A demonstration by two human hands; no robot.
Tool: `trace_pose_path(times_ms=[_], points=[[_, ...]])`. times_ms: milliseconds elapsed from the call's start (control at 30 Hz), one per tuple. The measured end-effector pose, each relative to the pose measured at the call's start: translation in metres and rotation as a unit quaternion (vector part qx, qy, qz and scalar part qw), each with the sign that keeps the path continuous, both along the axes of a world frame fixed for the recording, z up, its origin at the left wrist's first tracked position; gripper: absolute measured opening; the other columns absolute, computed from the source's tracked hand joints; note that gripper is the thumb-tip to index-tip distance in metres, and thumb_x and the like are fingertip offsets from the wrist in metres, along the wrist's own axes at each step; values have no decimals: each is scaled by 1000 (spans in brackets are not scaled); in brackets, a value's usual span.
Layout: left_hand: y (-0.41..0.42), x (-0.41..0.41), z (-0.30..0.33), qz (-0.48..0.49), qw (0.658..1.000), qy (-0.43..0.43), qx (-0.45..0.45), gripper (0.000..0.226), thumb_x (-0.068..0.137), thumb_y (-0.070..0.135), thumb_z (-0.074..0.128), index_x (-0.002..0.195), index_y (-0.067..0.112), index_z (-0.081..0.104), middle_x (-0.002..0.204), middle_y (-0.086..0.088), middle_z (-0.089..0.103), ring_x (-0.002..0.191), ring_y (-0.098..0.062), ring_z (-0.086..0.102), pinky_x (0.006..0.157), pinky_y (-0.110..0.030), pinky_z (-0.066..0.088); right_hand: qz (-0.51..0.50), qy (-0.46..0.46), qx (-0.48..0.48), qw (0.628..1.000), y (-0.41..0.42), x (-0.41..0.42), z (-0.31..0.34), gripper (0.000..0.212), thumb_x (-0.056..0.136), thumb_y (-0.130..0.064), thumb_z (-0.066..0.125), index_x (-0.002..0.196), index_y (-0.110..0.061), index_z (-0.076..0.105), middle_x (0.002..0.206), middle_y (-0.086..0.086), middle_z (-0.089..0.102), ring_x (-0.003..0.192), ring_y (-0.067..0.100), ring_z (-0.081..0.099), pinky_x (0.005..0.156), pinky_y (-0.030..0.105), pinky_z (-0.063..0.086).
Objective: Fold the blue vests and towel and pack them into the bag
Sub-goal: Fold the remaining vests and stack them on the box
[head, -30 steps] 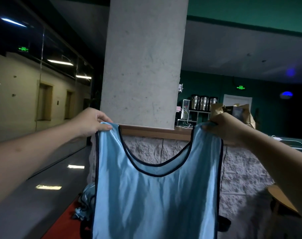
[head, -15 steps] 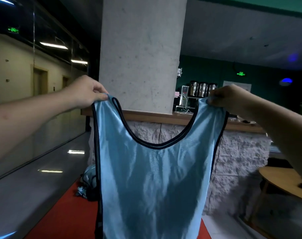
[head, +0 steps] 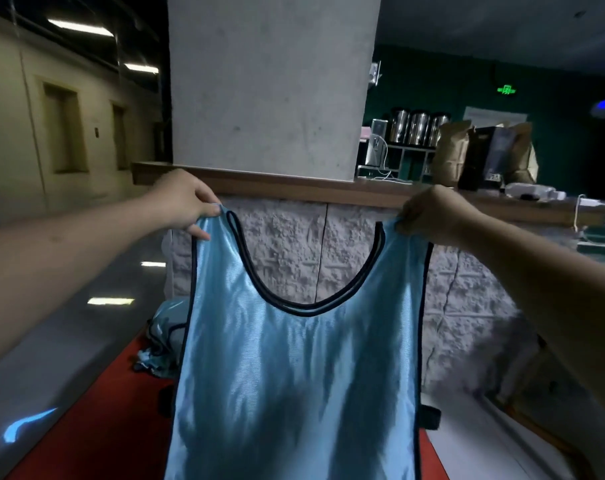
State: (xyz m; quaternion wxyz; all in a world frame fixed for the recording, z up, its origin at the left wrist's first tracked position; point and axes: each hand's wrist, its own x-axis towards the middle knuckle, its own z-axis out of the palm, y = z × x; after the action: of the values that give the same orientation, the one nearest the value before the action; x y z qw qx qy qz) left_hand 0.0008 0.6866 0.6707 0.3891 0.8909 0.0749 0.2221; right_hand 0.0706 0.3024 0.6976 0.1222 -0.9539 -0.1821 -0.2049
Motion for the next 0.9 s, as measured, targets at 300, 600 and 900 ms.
trace_pose_path(times_ms=[300,600,900], points=[[21,221,-140,30,994,11,-101,15,90,9,74,77,11,70,94,-13,70,88,-28,70,78,-44,63,-100,51,-14,994,39,209,-125,18,86,-38,79,88,-20,78,66,-6,58,55,11,54,49,22,39],[35,375,-321,55,992,61,-93,17,90,17,76,74,17,70,87,-8,71,88,-27,71,81,-44,62,-184,111,91,972,64,364,-316,17,89,-10,69,72,-10,68,76,12,69,66,28,67,65,40,61],[3,363,-376,33,999,28,32,60,96,13,67,150,24,43,122,-7,57,91,-20,56,76,-23,41,-143,141,216,956,85,372,-392,61,92,-26,72,147,-19,48,111,9,63,85,31,72,71,42,62]])
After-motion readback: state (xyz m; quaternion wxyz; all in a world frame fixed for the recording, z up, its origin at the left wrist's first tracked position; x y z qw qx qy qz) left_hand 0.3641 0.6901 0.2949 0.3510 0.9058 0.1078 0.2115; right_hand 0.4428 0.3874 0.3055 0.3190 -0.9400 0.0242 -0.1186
